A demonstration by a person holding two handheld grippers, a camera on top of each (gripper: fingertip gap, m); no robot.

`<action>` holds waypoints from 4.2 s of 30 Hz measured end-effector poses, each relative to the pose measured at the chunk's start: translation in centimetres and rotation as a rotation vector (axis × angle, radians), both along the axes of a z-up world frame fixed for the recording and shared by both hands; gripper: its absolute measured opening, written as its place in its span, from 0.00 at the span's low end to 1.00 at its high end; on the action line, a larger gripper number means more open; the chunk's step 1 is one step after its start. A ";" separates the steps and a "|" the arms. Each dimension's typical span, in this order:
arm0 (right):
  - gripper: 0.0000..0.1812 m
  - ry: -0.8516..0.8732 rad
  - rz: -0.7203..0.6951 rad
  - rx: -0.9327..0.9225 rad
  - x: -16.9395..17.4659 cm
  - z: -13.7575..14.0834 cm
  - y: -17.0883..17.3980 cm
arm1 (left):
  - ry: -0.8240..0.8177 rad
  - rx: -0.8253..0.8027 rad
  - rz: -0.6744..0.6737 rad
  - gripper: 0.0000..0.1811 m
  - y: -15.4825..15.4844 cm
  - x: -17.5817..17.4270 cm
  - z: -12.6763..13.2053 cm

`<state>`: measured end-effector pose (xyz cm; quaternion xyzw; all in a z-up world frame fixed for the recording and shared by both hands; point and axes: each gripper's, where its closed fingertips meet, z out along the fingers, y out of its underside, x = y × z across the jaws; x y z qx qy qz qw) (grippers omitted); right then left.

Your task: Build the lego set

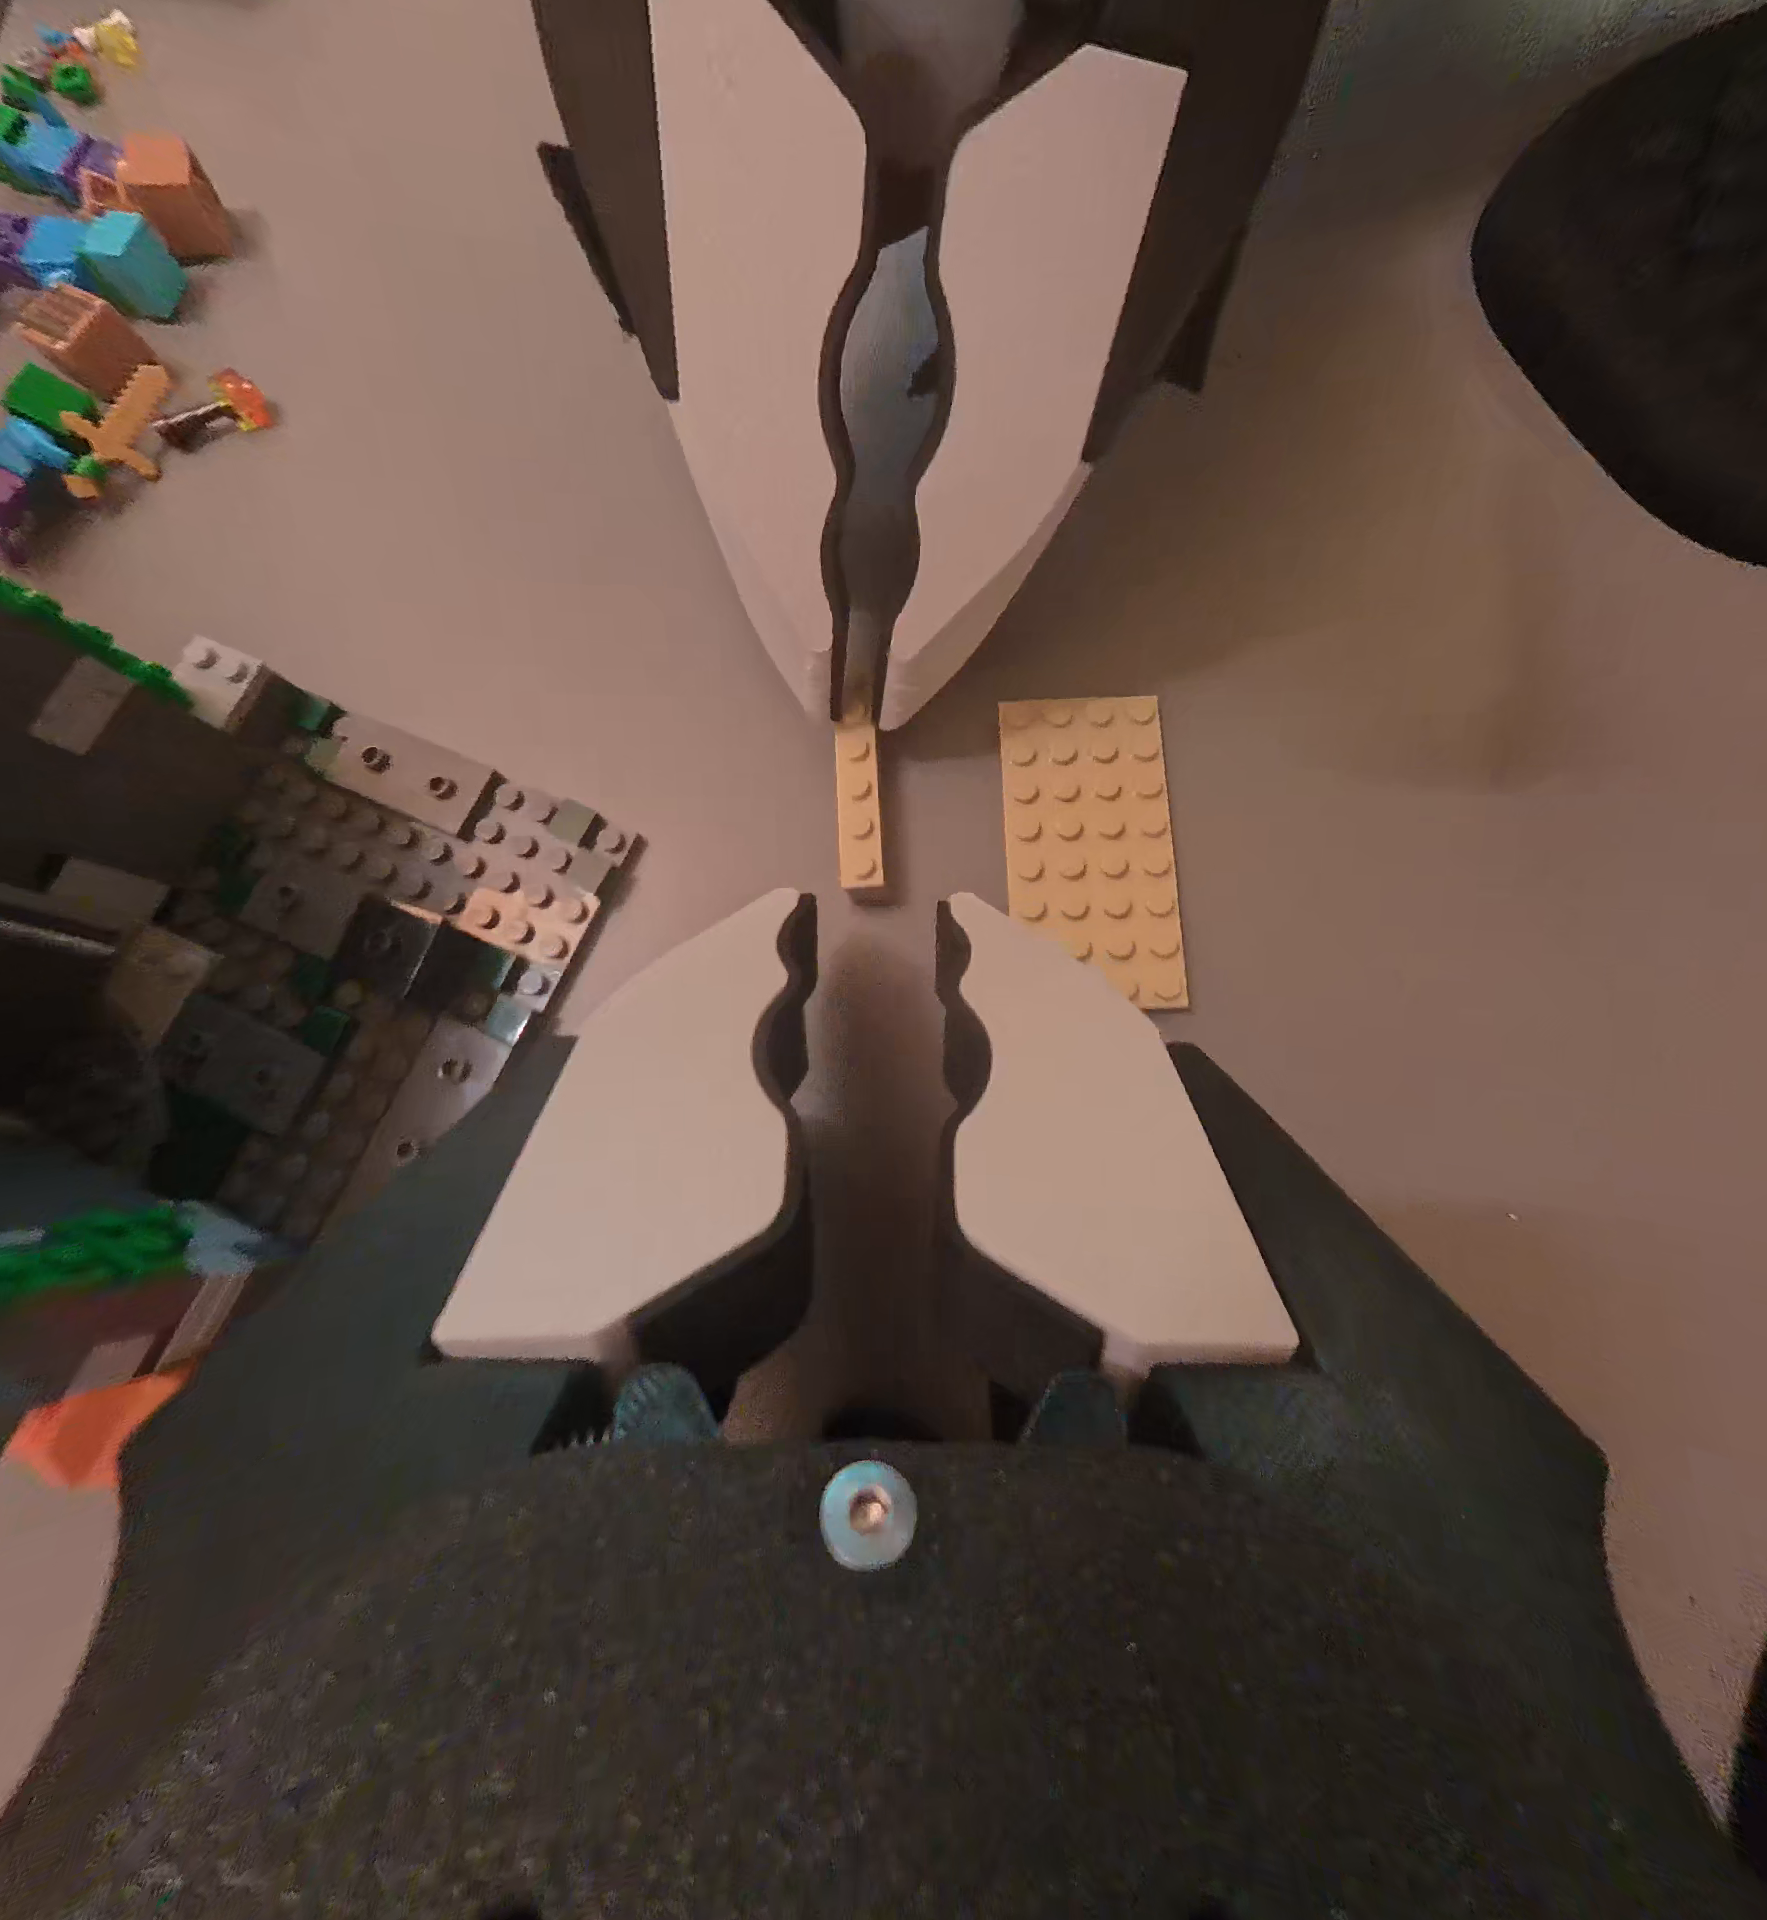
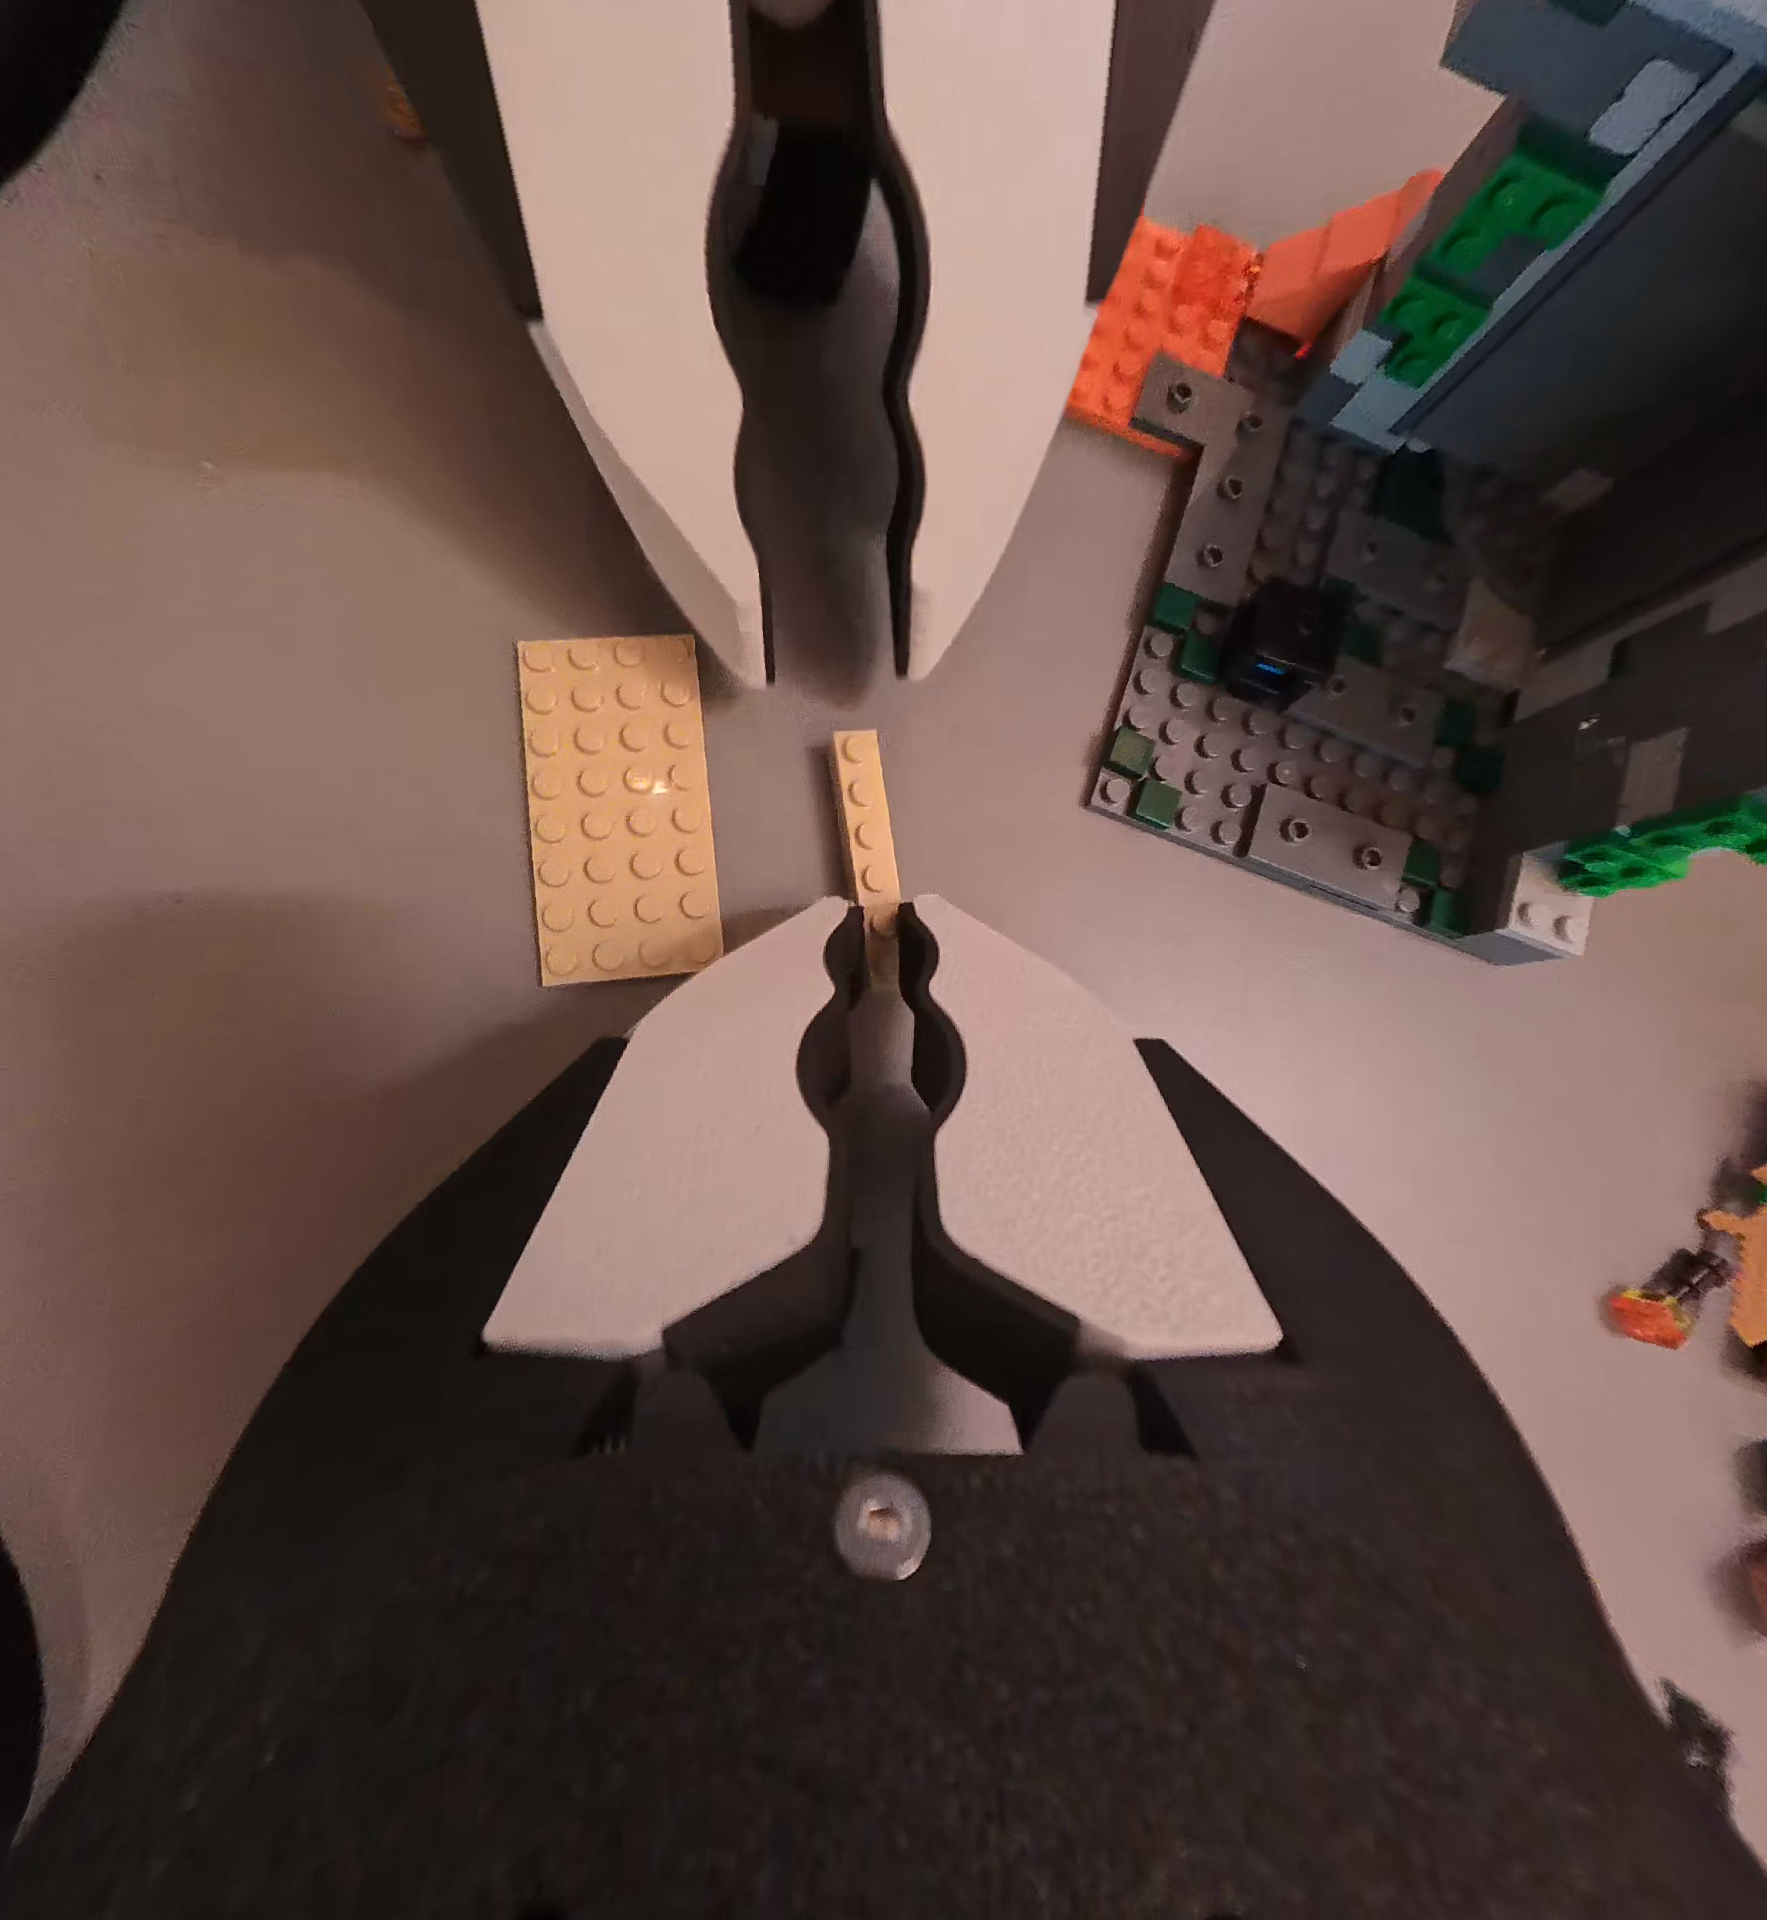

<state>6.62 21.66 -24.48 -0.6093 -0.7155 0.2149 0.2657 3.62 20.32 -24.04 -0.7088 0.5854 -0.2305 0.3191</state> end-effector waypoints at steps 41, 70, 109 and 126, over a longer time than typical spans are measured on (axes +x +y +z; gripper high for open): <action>0.07 0.471 -0.251 -0.089 3.9 5.7 -2.9 | 0.730 -0.501 0.805 0.17 -19.2 -45.3 0.3; 0.06 0.499 -0.219 -0.062 2.9 6.6 -4.3 | -0.073 -0.082 0.791 0.09 -12.5 -32.6 14.9; 0.10 0.100 -0.108 0.038 6.5 2.3 -4.7 | -0.227 0.179 0.850 0.08 -8.7 -28.1 18.2; 0.16 -0.019 -0.070 -0.003 6.9 -0.4 -4.1 | 0.380 -0.288 1.148 0.14 -9.2 -51.9 3.1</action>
